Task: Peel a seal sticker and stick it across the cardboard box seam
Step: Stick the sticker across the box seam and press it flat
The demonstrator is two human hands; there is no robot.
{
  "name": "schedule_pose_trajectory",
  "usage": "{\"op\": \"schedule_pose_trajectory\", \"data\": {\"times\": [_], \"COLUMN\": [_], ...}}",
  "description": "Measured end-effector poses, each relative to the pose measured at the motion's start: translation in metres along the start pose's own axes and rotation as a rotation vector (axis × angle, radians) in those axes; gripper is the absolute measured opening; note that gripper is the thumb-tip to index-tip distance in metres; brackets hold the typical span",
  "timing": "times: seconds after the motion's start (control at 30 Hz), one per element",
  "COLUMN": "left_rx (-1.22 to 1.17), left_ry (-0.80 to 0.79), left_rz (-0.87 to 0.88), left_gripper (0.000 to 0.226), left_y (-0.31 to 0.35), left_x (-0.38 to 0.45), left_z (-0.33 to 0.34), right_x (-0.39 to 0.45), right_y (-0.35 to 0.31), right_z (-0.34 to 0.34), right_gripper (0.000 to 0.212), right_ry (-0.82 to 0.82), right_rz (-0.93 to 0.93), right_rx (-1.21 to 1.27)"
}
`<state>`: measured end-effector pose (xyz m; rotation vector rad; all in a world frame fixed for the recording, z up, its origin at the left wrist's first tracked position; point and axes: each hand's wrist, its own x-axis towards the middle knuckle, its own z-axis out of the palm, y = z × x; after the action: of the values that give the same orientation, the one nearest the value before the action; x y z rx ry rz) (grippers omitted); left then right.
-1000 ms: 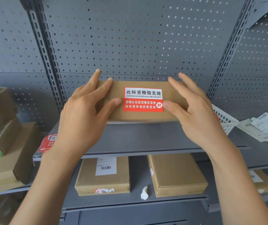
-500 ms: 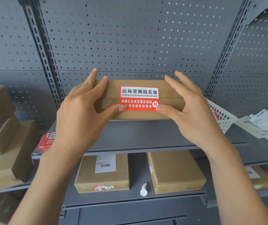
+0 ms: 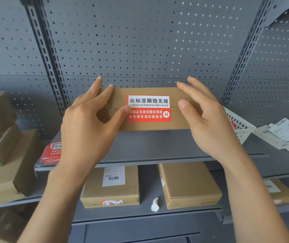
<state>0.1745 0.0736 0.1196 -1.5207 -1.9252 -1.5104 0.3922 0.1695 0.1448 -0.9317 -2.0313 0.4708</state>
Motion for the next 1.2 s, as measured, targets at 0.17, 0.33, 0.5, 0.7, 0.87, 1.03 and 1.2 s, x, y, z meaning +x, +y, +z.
{"op": "schedule_pose_trajectory", "data": {"times": [0.17, 0.33, 0.5, 0.7, 0.87, 1.03, 1.2], "left_rx": [-0.097, 0.006, 0.085, 0.07, 0.046, 0.079, 0.214], "left_ry": [0.14, 0.185, 0.173, 0.18, 0.182, 0.175, 0.133], "left_rz": [-0.091, -0.138, -0.132, -0.101, -0.064, -0.122, -0.097], "left_gripper": [0.055, 0.058, 0.053, 0.037, 0.032, 0.047, 0.066], "left_y": [0.01, 0.02, 0.017, 0.012, 0.006, 0.016, 0.013], "left_x": [-0.005, -0.009, -0.01, -0.011, -0.01, -0.01, -0.012], "left_z": [0.016, 0.029, 0.033, 0.03, 0.027, 0.031, 0.036], "right_x": [-0.003, -0.006, -0.003, -0.001, 0.0, -0.002, -0.001], "right_y": [-0.01, -0.014, -0.004, 0.006, 0.009, -0.005, -0.004], "right_z": [0.028, 0.051, 0.053, 0.045, 0.043, 0.052, 0.056], "right_gripper": [0.057, 0.082, 0.074, 0.052, 0.048, 0.074, 0.085], "right_ry": [0.21, 0.309, 0.289, 0.236, 0.258, 0.25, 0.227], "right_rz": [0.072, 0.082, 0.061, 0.026, 0.023, 0.072, 0.066], "right_rx": [-0.057, -0.235, -0.232, -0.164, -0.129, -0.21, -0.258]}}
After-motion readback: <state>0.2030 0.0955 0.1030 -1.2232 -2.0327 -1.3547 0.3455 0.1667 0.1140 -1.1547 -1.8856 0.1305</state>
